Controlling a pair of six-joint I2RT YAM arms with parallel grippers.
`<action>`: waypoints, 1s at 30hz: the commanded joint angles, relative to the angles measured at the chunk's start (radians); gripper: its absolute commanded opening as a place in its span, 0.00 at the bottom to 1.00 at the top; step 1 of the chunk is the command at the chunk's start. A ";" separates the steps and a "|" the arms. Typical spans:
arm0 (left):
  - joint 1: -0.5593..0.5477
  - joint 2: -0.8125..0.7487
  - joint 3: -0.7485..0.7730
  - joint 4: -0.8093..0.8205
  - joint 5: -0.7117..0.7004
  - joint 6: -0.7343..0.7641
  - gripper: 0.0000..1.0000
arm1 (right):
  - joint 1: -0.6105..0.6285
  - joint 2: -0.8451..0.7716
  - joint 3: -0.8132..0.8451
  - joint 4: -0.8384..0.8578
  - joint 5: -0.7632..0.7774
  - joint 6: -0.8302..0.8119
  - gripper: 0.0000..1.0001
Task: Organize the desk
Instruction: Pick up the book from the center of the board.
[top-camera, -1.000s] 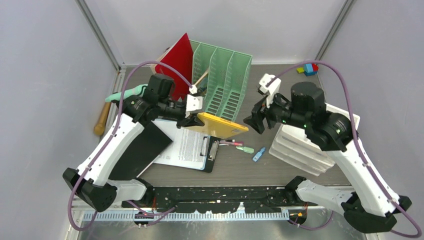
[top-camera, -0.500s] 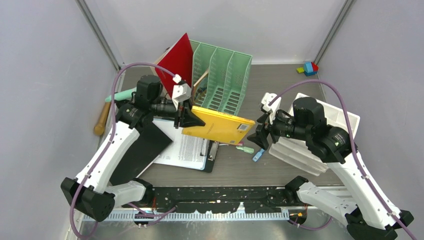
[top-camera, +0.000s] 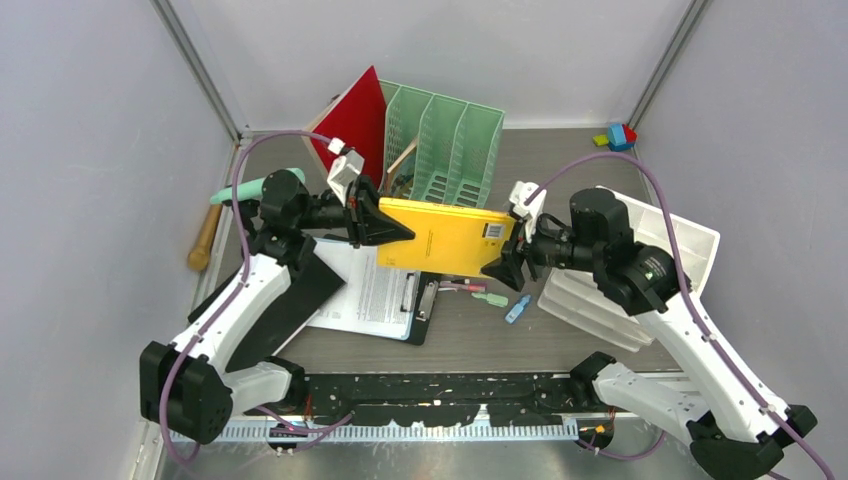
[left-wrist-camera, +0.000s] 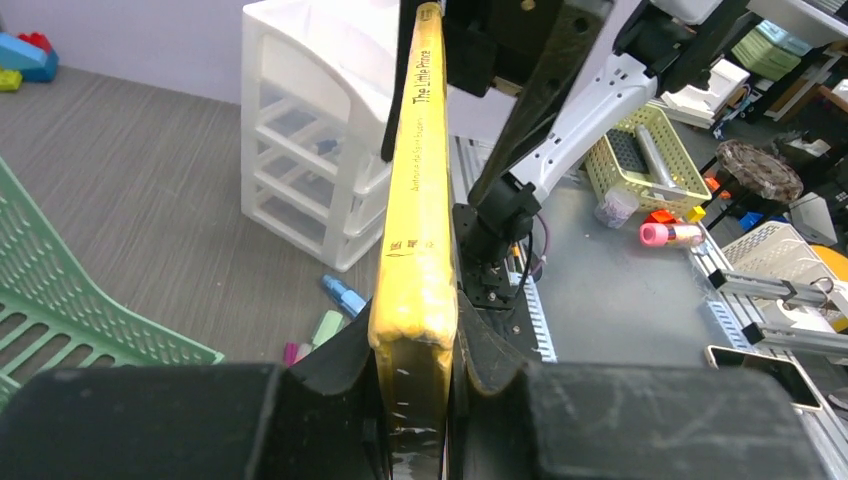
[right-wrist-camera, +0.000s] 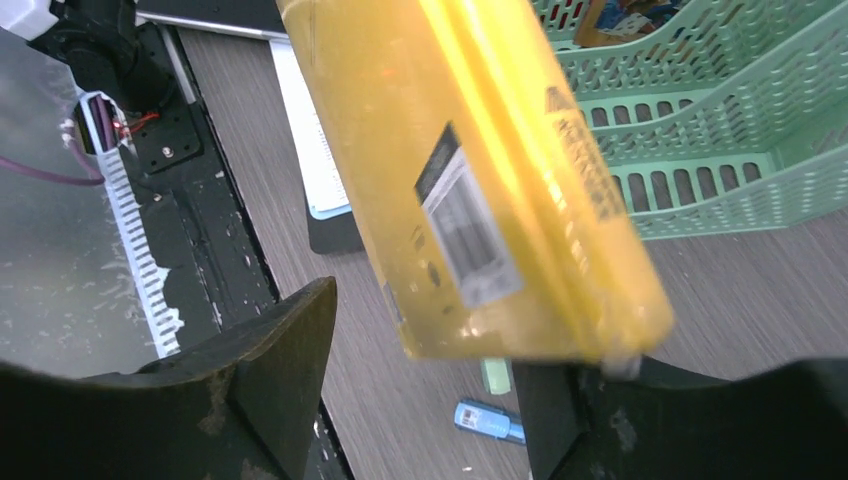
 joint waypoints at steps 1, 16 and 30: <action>0.000 -0.041 0.024 0.196 0.022 -0.070 0.00 | -0.004 0.037 0.016 0.097 -0.062 0.033 0.64; 0.023 -0.052 0.113 -0.143 -0.141 0.093 0.60 | -0.004 0.059 0.130 0.087 0.137 0.036 0.01; 0.026 -0.007 0.546 -0.801 -0.758 0.148 1.00 | 0.029 0.199 0.300 0.109 0.616 -0.074 0.00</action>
